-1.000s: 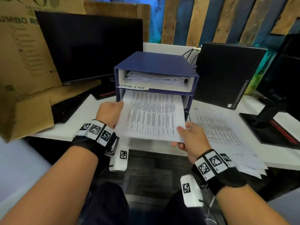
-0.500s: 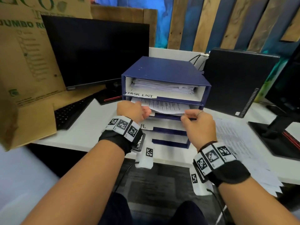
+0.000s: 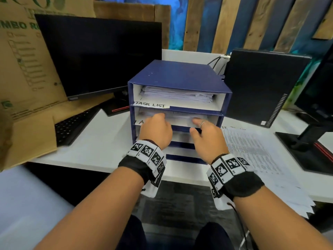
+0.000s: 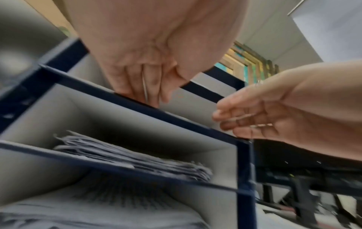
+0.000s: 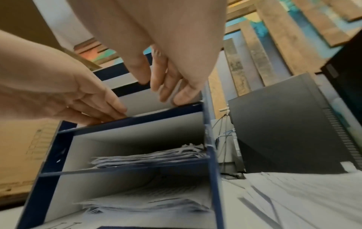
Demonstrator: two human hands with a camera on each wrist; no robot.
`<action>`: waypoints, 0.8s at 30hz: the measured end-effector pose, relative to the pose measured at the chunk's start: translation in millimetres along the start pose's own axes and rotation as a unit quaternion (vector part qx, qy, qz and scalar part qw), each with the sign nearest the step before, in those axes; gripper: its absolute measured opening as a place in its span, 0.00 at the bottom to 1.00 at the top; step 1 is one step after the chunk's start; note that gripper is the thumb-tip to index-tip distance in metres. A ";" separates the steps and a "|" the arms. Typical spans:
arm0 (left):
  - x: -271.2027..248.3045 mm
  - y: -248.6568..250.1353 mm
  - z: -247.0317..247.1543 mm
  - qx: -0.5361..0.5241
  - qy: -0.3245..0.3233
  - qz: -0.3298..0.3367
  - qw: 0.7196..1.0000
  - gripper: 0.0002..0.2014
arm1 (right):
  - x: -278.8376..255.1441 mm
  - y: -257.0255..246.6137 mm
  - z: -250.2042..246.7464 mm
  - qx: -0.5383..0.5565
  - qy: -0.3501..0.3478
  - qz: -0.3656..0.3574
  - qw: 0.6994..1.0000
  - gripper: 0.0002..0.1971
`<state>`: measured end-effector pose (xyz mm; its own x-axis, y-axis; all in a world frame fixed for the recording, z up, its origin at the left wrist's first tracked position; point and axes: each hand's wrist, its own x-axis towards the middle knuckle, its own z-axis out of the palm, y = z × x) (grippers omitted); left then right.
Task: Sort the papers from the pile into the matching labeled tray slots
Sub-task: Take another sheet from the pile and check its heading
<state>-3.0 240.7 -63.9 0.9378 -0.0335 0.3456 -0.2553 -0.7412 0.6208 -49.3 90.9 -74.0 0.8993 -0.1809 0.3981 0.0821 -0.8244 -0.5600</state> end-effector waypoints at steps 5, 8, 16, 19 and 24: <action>-27.7 29.1 33.5 -0.075 0.023 0.055 0.995 0.15 | -26.9 41.3 -19.2 0.066 0.126 0.044 0.989 0.10; -37.6 49.4 66.9 -0.111 -0.064 0.089 0.988 0.15 | -31.0 79.1 -30.0 -0.002 0.109 0.105 0.988 0.09; -51.6 87.9 147.3 -0.043 -0.282 0.081 0.955 0.17 | -49.8 147.5 -56.1 -0.338 -0.190 0.209 0.898 0.20; -46.3 97.0 167.2 0.005 -0.329 0.074 0.941 0.14 | -56.3 159.2 -70.4 -0.345 -0.157 0.195 0.904 0.18; -35.9 106.1 196.0 0.100 -0.345 0.040 0.932 0.19 | -57.1 186.8 -86.7 -0.286 -0.182 0.247 0.908 0.27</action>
<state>-17.6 31.9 -148.4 0.8632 -0.4669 -0.1923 -0.3472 -0.8253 0.4453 -122.5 -99.3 -138.4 0.8562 -0.5015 -0.1245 -0.5133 -0.8530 -0.0946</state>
